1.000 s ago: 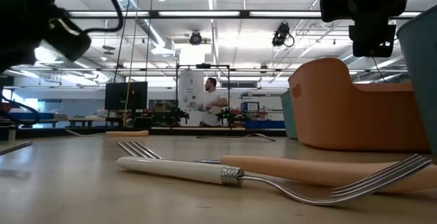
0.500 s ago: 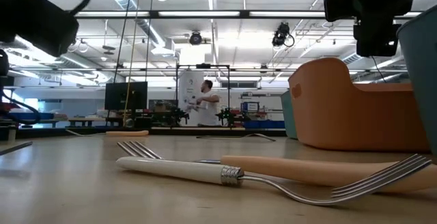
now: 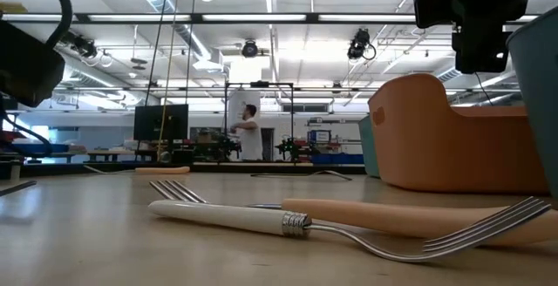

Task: Sort silverware by color (type)
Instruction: Put the orange fork into the green bin

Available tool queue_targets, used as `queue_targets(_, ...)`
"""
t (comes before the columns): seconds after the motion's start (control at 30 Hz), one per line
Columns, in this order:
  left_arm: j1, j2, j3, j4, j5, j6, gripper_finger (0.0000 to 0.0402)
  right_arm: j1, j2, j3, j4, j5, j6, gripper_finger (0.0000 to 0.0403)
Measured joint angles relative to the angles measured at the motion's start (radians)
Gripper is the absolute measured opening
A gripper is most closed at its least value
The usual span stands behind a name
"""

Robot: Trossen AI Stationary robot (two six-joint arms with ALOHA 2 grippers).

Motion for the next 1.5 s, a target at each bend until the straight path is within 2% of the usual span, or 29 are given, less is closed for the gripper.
queue_targets(0.23,0.002,0.051,0.005,-0.016,0.023,-0.01,0.0155,0.0,0.0,0.0,-0.002,-0.003,-0.008,0.011)
queue_targets(0.33,0.017,0.056,0.007,-0.045,0.03,-0.01,0.0143,0.0,0.0,0.0,-0.002,-0.003,-0.024,0.011)
queue_targets(0.43,0.041,0.059,0.005,-0.037,0.047,-0.007,0.0108,0.0,0.0,0.0,-0.007,-0.002,-0.032,0.011)
queue_targets(0.6,0.064,0.059,-0.002,0.002,0.057,-0.006,0.0027,0.0,0.0,0.0,-0.007,-0.005,-0.052,0.011)
queue_targets(0.8,0.062,0.058,0.03,0.012,0.053,0.009,0.0027,0.0,0.0,0.0,-0.007,-0.008,-0.07,0.011)
queue_targets(1.1,0.118,0.052,0.244,-0.167,-0.018,0.149,0.0027,-0.016,0.0,0.0,0.046,-0.007,-0.079,0.011)
queue_targets(1.3,0.243,0.049,0.422,-0.334,-0.161,0.365,0.0027,-0.027,0.0,0.0,0.223,-0.02,-0.13,0.0111)
queue_targets(1.5,0.431,0.047,0.556,-0.341,-0.383,0.594,0.0027,-0.027,0.001,0.0,0.44,0.009,-0.288,0.0111)
